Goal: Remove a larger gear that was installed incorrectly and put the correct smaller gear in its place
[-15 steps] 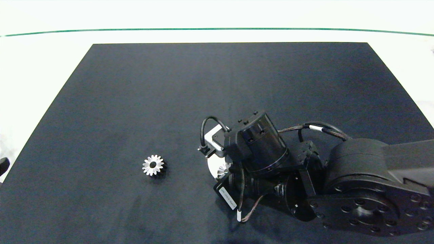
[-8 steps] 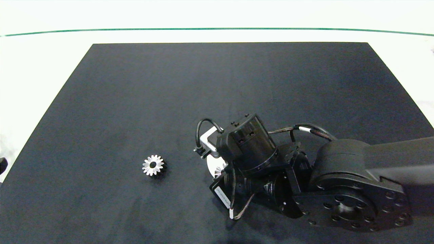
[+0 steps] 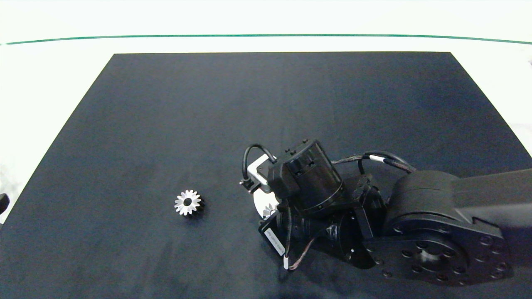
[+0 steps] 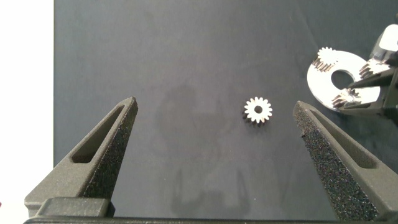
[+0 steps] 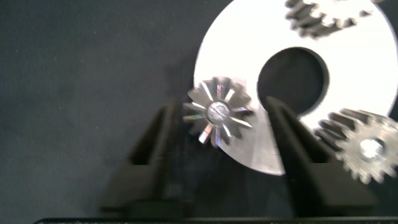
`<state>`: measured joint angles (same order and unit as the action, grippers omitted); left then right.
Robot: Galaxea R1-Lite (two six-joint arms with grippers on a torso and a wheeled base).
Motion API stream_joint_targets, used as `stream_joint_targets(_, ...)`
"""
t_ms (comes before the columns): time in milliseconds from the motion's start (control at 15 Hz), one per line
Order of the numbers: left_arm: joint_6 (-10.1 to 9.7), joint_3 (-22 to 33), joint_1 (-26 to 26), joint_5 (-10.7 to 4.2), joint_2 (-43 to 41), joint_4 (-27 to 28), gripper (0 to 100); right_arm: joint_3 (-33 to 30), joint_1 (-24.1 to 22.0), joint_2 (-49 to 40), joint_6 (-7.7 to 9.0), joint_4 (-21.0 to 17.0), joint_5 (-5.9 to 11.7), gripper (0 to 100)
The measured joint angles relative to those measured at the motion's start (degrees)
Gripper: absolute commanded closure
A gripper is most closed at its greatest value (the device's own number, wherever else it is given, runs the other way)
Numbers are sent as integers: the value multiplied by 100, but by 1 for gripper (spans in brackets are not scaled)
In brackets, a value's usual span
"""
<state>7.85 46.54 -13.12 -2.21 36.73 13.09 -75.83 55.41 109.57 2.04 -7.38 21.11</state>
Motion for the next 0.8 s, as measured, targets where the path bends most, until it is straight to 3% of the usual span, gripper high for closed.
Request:
stream_joint_targets(200,-13,-52,6,-16,1,18,0,215,-45,-371,-89,-1,105,0)
stream_joint_targets(400,-17,-77,11,-178,1,110,0,496,-252,-962,-99,-6,273,0)
stream_joint_targets(600,-24,-160,13,-368,-7,116,0,833,-830,-1751,-85,-1,474,0)
stream_joint_targets(800,-24,-316,94,-656,-27,116,0,1069,-1674,-2570,-33,7,706,0)
